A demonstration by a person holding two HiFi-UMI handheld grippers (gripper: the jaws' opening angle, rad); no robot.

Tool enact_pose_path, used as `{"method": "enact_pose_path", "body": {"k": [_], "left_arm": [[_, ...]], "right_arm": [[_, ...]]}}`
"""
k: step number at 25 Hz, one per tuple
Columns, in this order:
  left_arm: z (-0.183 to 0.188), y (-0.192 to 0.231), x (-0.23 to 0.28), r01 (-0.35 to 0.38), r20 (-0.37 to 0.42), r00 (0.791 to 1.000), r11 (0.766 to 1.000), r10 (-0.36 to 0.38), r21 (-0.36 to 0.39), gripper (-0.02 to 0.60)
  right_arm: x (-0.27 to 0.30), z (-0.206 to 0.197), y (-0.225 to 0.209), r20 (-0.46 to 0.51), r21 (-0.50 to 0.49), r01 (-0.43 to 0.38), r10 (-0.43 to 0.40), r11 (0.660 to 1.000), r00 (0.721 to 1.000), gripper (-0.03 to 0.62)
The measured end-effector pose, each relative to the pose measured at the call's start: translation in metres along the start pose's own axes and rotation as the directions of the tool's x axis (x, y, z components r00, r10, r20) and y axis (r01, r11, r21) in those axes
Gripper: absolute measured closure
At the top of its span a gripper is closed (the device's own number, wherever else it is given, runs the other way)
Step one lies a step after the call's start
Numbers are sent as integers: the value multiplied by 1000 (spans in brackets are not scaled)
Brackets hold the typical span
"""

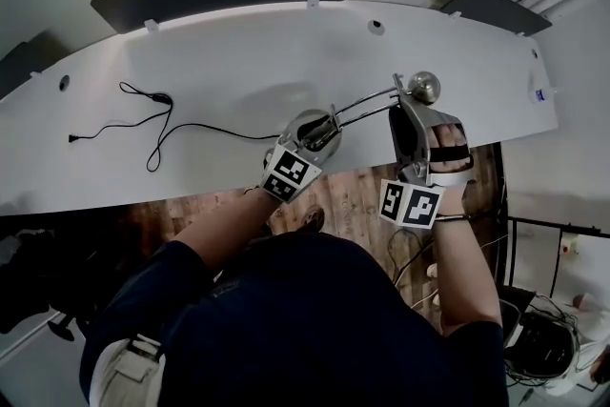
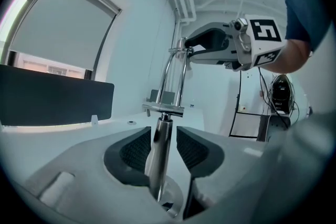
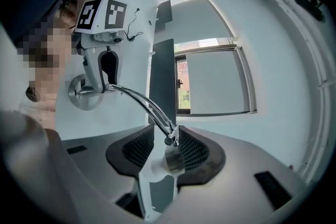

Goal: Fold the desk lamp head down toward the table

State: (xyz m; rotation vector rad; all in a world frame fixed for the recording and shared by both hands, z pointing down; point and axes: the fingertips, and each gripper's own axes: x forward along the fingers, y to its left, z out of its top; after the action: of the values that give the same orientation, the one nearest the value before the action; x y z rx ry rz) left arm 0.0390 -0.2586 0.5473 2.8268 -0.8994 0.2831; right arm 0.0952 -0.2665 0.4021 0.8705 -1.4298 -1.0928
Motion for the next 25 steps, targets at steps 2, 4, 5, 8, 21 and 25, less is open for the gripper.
{"method": "enact_pose_path", "body": {"k": [2,4,5,8,21,25], "left_arm": [[0,1,4,-4,6,1000,1000,4,10,444],[1,2,7,-8,10,1000,1000,8,23,445],[2,2,8,-8,9,1000,1000,7,25,445],[7,0,10,-3,-2,1000,1000,3,7,453],[8,4,9,-20,44,999,998,17,58,465],[7,4,8,-16,72,997,998,12,53,465]], "right_arm": [[3,-1,0,-4,-10,5,-5,1000,1000,455],[6,-2,-1,-11,-21,13,-13,1000,1000,458],[8,-3,-2,-14,-24,17,-17,1000,1000,469],[10,-3,-4,-20,-5,25,-25,1000,1000,470],[10,-7,-3,-18,174,7,-4,985,1000,468],[20,-30,17,-78,283,-65,91,957,993,470]]}}
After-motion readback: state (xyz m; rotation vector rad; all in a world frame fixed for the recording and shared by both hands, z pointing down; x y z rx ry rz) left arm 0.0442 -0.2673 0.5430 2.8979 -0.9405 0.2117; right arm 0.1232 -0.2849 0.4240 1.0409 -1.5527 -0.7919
